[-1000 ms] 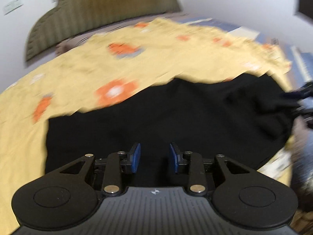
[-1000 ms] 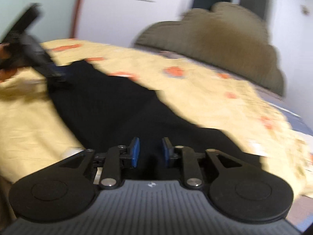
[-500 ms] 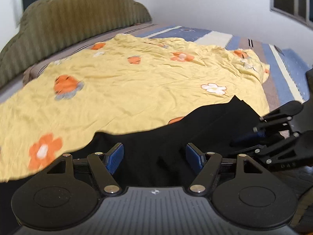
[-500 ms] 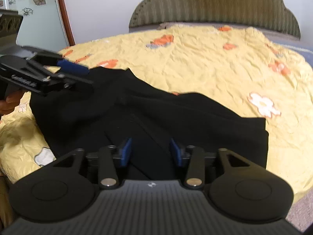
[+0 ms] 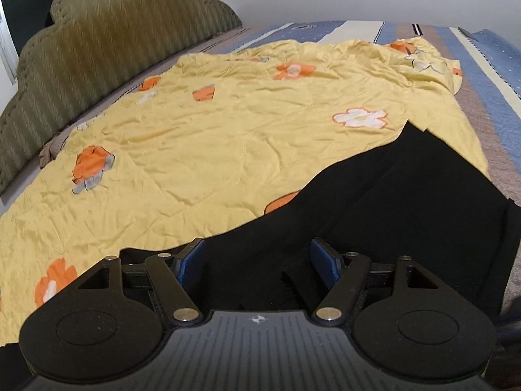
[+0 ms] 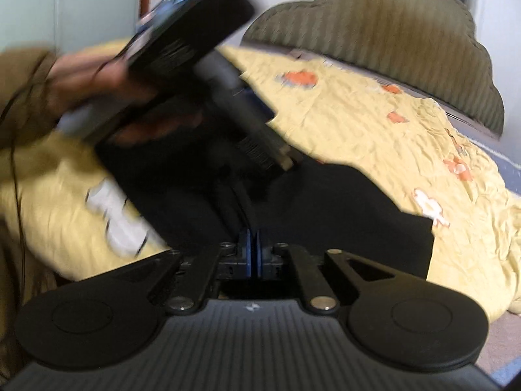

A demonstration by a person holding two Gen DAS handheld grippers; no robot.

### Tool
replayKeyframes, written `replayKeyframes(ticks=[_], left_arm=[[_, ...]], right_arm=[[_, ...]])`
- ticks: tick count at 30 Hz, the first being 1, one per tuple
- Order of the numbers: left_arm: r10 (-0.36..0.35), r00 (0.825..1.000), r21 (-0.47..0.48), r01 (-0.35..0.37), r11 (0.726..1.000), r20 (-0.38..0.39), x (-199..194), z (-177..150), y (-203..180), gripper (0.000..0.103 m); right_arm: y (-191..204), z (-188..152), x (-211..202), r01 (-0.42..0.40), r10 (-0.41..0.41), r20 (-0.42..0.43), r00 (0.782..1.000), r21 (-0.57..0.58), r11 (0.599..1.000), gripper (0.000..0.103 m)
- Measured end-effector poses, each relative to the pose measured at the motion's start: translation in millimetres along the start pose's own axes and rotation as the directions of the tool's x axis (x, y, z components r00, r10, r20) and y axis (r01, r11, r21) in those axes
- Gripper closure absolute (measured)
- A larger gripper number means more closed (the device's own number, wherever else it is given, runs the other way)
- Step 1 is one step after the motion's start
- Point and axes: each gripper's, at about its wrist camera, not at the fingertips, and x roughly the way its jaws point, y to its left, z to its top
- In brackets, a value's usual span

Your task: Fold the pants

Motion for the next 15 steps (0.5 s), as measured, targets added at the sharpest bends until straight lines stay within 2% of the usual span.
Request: replayKeyframes(ticks=[2, 6, 9, 10, 12, 13, 15], left_arm=[[0.018, 1.000, 0.016, -0.018, 1.000, 0.007, -1.5, -1.9, -3.3, 0.032], [0.056, 0.998, 0.059, -0.058, 0.997, 0.040, -11.1, -1.4, -10.9, 0.032], [0.039, 0.998, 0.068, -0.042, 0.997, 0.048, -15.2, 1.4, -16.8, 0.033], [0.040, 0.998, 0.078, -0.044, 0.996, 0.048, -15.5, 1.4, -20.0, 0.033], [0.060, 0.997, 0.101, -0.065, 0.993, 0.053, -15.8, 0.1, -24.9, 0.033], [0.068, 0.996, 0.117, -0.074, 0.990, 0.060, -17.6, -0.4, -27.0, 0.033], [0.073, 0.995, 0.135, -0.082, 0.987, 0.072, -20.3, -0.2, -29.2, 0.033]], right_arm=[[2.3, -8.6, -3.5, -0.019, 0.020, -0.031, 0.999, 0.029, 0.999, 0.093], [-9.0, -18.6, -33.5, -0.064, 0.065, -0.007, 0.998, 0.099, 0.993, 0.092], [-33.5, -27.2, -54.3, 0.040, -0.054, 0.058, 0.997, 0.222, 0.974, 0.092], [-44.7, -29.8, -57.0, 0.101, -0.123, 0.065, 0.990, 0.272, 0.957, 0.092], [-66.5, -37.2, -58.4, 0.210, -0.249, 0.061, 0.967, 0.370, 0.905, 0.083], [-77.5, -43.0, -57.0, 0.224, -0.269, 0.052, 0.962, 0.416, 0.881, 0.081], [-93.5, -56.8, -53.3, 0.230, -0.265, 0.011, 0.964, 0.458, 0.859, 0.081]])
